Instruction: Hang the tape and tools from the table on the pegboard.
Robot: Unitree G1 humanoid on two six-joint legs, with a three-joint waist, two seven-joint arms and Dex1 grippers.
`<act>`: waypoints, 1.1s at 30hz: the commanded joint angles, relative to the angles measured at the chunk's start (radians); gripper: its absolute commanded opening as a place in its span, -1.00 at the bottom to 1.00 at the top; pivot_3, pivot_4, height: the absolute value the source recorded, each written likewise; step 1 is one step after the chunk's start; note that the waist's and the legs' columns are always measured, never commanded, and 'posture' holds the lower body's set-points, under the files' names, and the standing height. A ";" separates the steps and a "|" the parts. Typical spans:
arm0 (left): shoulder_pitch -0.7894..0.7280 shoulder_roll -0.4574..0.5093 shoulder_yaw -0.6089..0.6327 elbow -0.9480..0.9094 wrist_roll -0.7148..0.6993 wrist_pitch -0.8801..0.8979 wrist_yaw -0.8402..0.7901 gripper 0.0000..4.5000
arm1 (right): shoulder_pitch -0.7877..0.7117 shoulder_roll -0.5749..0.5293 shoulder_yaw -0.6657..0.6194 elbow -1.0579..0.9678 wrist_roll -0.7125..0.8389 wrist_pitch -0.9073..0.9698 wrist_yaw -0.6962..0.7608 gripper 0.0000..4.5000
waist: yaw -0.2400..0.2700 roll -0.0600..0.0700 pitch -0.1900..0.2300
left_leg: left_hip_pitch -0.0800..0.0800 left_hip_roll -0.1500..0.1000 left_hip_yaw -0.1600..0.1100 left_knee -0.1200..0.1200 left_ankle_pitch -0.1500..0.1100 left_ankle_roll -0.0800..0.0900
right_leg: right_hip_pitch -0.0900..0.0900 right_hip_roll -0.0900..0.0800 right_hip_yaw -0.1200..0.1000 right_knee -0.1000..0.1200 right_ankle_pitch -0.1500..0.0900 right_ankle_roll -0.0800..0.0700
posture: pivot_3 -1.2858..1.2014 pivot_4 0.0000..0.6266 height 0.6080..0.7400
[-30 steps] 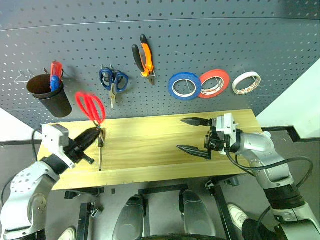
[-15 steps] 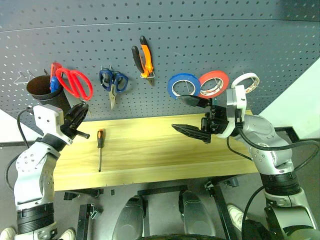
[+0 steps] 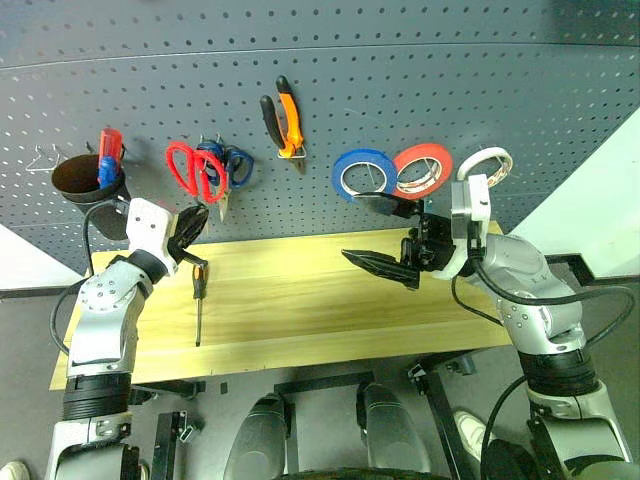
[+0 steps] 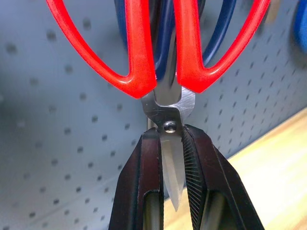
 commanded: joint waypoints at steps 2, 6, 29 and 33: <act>-0.011 0.008 0.024 -0.021 -0.038 0.001 -0.004 -0.16 | 0.006 0.000 -0.018 -0.041 -0.015 -0.021 -0.005 1.00 | 0.001 0.000 -0.001 | 0.000 0.000 0.000 0.000 0.000 0.000 | 0.000 0.000 0.000 0.000 0.000 0.000 | -0.03 -0.63 0.89; 0.068 0.041 0.031 -0.074 -0.048 0.092 -0.010 0.43 | 0.016 -0.002 -0.015 -0.037 -0.030 -0.026 -0.001 1.00 | -0.003 0.000 -0.002 | 0.000 0.000 0.000 0.000 0.000 0.000 | 0.000 0.000 0.000 0.000 0.000 0.000 | -0.03 -0.61 0.89; -0.329 0.031 -0.039 0.742 0.060 0.513 0.201 0.97 | 0.074 -0.011 0.004 -0.005 -0.104 -0.062 0.058 1.00 | -0.001 -0.002 -0.006 | 0.001 0.000 0.000 0.001 0.000 0.001 | 0.000 0.001 0.000 0.002 0.001 0.001 | -0.02 -0.55 0.89; -0.401 0.016 -0.067 0.868 0.085 0.475 0.203 0.97 | 0.098 -0.025 -0.003 -0.022 -0.101 -0.050 0.057 1.00 | -0.001 -0.002 -0.006 | 0.001 0.000 0.000 0.001 0.000 0.001 | 0.000 0.001 0.000 0.002 0.001 0.001 | -0.03 -0.54 0.89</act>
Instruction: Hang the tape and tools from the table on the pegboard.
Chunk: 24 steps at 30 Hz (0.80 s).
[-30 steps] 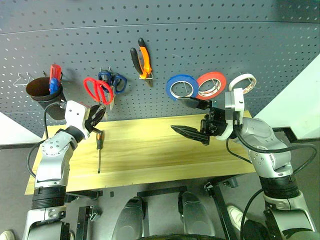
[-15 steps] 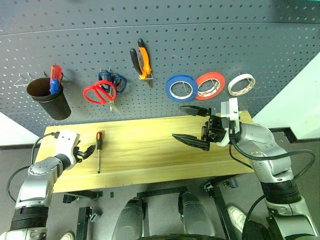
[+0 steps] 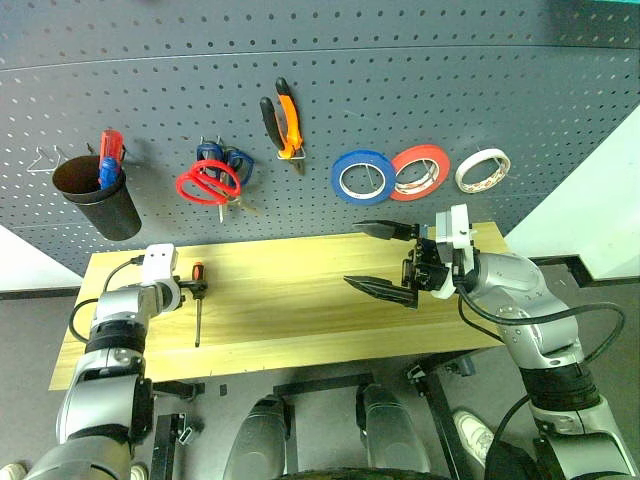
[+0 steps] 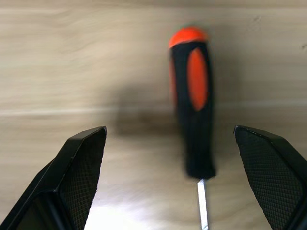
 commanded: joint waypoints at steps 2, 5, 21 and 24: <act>-0.060 -0.002 -0.020 0.113 0.037 -0.046 0.002 0.97 | 0.027 -0.026 -0.026 -0.047 0.015 0.003 0.006 1.00 | 0.001 0.000 0.000 | 0.000 0.000 0.000 0.000 0.000 0.000 | 0.000 0.000 0.000 0.000 0.000 0.000 | -0.04 -0.54 0.89; -0.095 -0.013 -0.016 0.181 0.041 -0.043 0.010 0.97 | 0.053 -0.055 -0.017 -0.051 0.014 0.028 0.023 1.00 | 0.001 0.000 0.000 | 0.000 0.000 0.000 0.000 0.000 0.000 | 0.000 0.000 0.000 0.000 0.000 0.000 | -0.04 -0.54 0.89; -0.140 -0.029 -0.005 0.252 0.036 -0.058 0.011 -0.71 | 0.066 -0.085 0.009 -0.025 -0.042 0.040 0.029 1.00 | 0.001 0.000 0.000 | 0.000 0.000 0.000 0.001 0.000 0.000 | 0.001 0.000 0.000 0.000 0.000 0.001 | -0.04 -0.54 0.89; -0.108 -0.008 -0.014 0.193 0.037 -0.050 -0.025 -0.71 | 0.068 -0.083 0.010 -0.024 -0.048 0.034 0.029 1.00 | 0.000 0.000 0.000 | 0.000 0.000 0.000 0.000 0.000 0.000 | 0.001 0.000 0.000 0.000 0.000 0.001 | -0.04 -0.54 0.89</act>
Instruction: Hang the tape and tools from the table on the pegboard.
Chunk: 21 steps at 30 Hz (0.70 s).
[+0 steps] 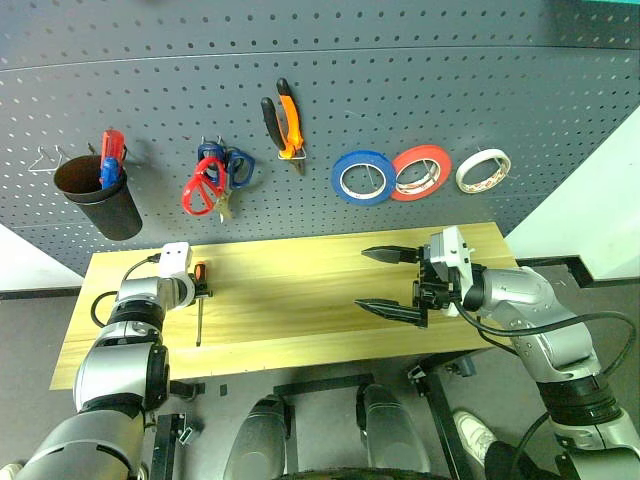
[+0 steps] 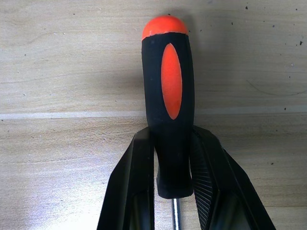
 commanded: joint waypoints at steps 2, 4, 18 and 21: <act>0.096 0.051 0.002 -0.181 -0.015 0.011 -0.085 -0.71 | -0.001 0.002 -0.007 -0.017 -0.008 -0.028 0.003 1.00 | -0.006 0.000 0.000 | 0.000 0.000 0.000 0.000 0.000 0.000 | 0.000 0.000 0.000 0.000 0.000 0.000 | -0.05 -0.55 0.89; 0.269 0.081 0.010 -0.471 -0.046 -0.048 -0.172 -0.71 | -0.001 -0.001 -0.012 -0.016 -0.006 -0.033 0.003 1.00 | -0.017 0.000 0.000 | 0.000 0.000 0.000 -0.001 0.000 0.000 | -0.001 0.000 0.000 0.000 0.000 0.000 | -0.05 -0.55 0.89; 0.784 0.166 0.512 -1.308 -0.656 -0.324 -0.560 -0.71 | -0.061 0.023 0.005 0.044 -0.003 -0.059 0.043 1.00 | 0.009 0.000 -0.003 | -0.001 0.002 0.002 0.001 0.000 0.000 | 0.000 0.000 0.001 -0.003 0.000 -0.008 | 0.02 -0.61 0.89; 0.726 0.218 0.591 -1.332 -0.761 -0.299 -0.553 -0.71 | -0.086 0.041 0.000 0.058 0.001 -0.073 0.045 1.00 | 0.008 -0.001 -0.005 | -0.001 0.002 0.002 0.001 0.000 0.000 | 0.001 0.000 0.001 -0.004 0.000 -0.008 | 0.02 -0.63 0.89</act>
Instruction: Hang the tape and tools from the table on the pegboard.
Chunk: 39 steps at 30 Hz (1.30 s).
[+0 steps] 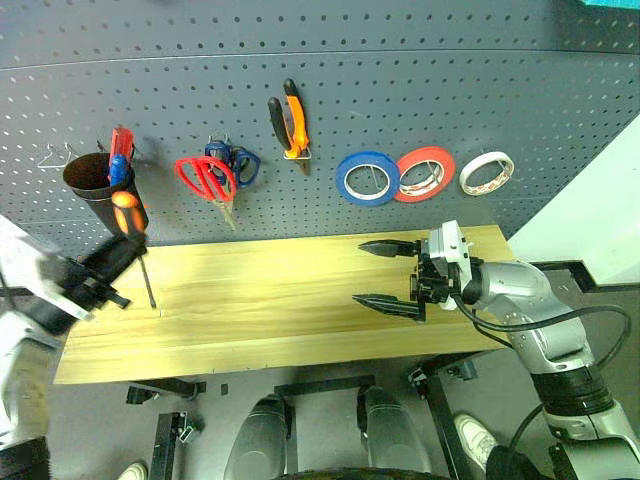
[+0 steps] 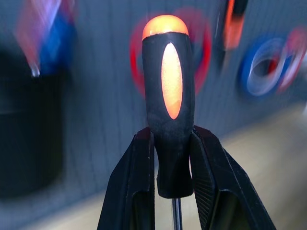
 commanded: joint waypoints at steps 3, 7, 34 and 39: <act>-0.186 0.114 0.164 -0.005 -0.173 -0.006 0.041 -0.71 | -0.078 0.051 -0.038 -0.003 0.065 0.005 -0.007 1.00 | -0.001 0.000 -0.001 | 0.000 0.000 0.000 0.000 0.000 0.000 | -0.001 0.001 0.000 0.001 0.000 0.000 | 0.02 -0.64 0.89; -0.354 0.194 0.157 0.095 -0.116 -0.057 0.089 -0.71 | -0.134 0.084 -0.075 -0.032 0.141 0.035 -0.029 1.00 | -0.007 0.000 -0.001 | 0.000 0.000 0.000 -0.001 0.000 0.000 | -0.001 0.002 0.000 0.002 0.002 0.003 | 0.02 -0.66 0.89; -0.640 0.183 -0.073 0.778 0.186 -0.435 -0.054 0.57 | -0.188 0.093 -0.088 -0.094 0.165 0.046 -0.089 1.00 | -0.009 -0.001 -0.002 | 0.000 0.001 0.000 -0.002 0.000 0.000 | -0.003 0.002 0.000 0.002 0.002 0.004 | 0.00 -0.68 0.89; -0.550 0.183 0.005 0.599 0.083 -0.366 -0.052 0.57 | -0.143 0.076 -0.088 -0.101 0.155 0.040 -0.085 1.00 | -0.012 -0.001 -0.002 | 0.000 0.001 0.000 -0.002 0.000 0.000 | -0.003 0.002 0.000 0.002 0.002 0.004 | -0.01 -0.66 0.89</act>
